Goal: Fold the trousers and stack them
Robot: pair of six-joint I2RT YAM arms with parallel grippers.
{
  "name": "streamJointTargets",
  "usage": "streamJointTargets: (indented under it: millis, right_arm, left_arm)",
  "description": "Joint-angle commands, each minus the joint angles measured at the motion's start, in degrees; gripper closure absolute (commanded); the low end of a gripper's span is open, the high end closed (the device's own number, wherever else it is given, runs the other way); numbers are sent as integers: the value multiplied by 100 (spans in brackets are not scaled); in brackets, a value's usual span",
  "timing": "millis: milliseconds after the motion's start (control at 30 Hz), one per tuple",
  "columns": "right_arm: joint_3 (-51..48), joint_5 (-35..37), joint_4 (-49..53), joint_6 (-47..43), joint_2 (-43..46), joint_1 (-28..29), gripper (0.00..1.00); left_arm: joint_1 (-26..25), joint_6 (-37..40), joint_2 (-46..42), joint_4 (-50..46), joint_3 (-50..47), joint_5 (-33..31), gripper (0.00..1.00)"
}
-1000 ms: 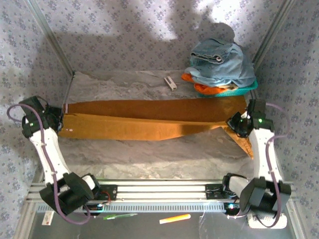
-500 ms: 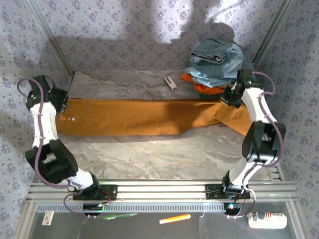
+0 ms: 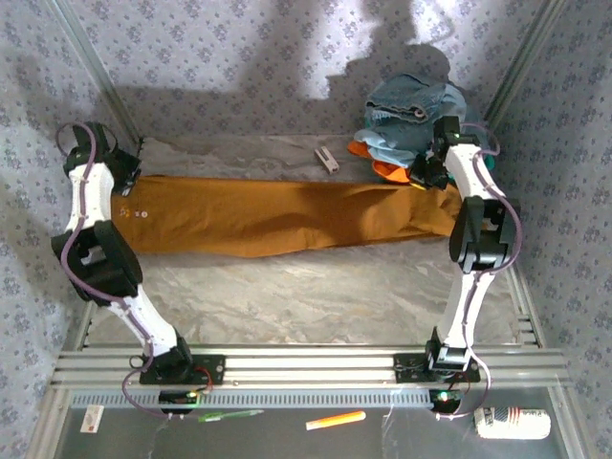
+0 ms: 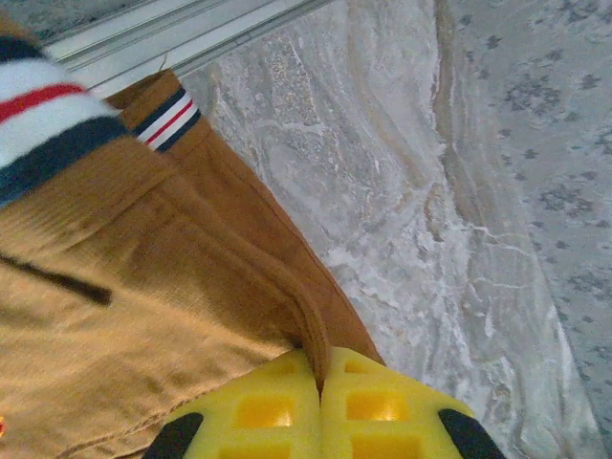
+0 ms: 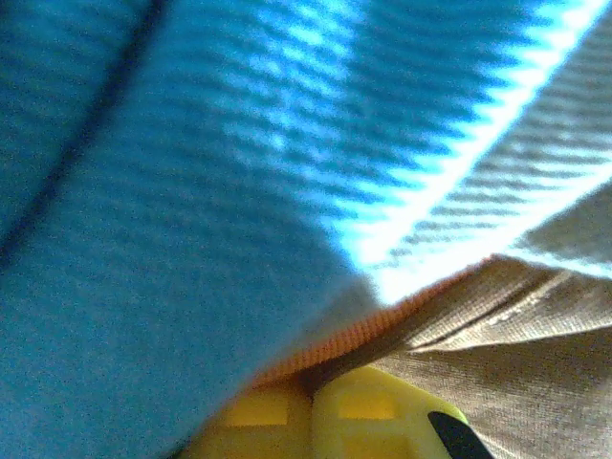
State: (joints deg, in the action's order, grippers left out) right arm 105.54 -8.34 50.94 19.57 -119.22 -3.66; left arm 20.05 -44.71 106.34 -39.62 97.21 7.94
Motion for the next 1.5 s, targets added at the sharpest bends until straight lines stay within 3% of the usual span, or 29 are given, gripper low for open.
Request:
streamJointTargets:
  millis: [0, 100, 267, 367, 533, 600, 800, 967, 1233, 1367, 1467]
  right_arm:
    - [285, 722, 288, -254, -403, -35, 96]
    - [247, 734, 305, -229, -463, 40, 76]
    - [-39, 581, 250, -127, -30, 102, 58]
    - [-481, 561, 55, -9, 608, 124, 53]
    - [-1618, 655, -452, 387, 1767, 328, 49]
    - [-2115, 625, -731, 542, 2123, 560, 48]
    - [-2972, 645, -1090, 636, 2505, 1457, 48]
    - [-3522, 443, -1609, 889, 2460, 2088, 48]
    - [-3657, 467, -2013, 940, 1751, 2464, 53]
    - [-3512, 476, -2119, 909, 1226, 2476, 56]
    - [-3310, 573, -1981, 855, 879, 2454, 58]
  left_arm:
    - [-26, 468, 654, -67, 933, -624, 100]
    - [-106, 533, 1075, -172, 1158, -604, 89]
    - [-151, 578, 1288, -235, 1244, -384, 40]
    - [-168, 464, 950, -228, 903, -381, 18]
    - [-281, -360, -469, 513, -896, -81, 9]
    - [-503, -405, -1138, 810, -1918, -432, 5]
    - [-477, -595, -2790, 1454, -4605, -438, 4]
    - [-451, -462, -3595, 1515, -5387, -554, 3]
    - [-432, -458, -3071, 2467, -5712, -654, 11]
    - [-397, -554, -2301, 3020, -5421, -566, 23]
    - [-364, -533, -1821, 3176, -5115, -384, 38]
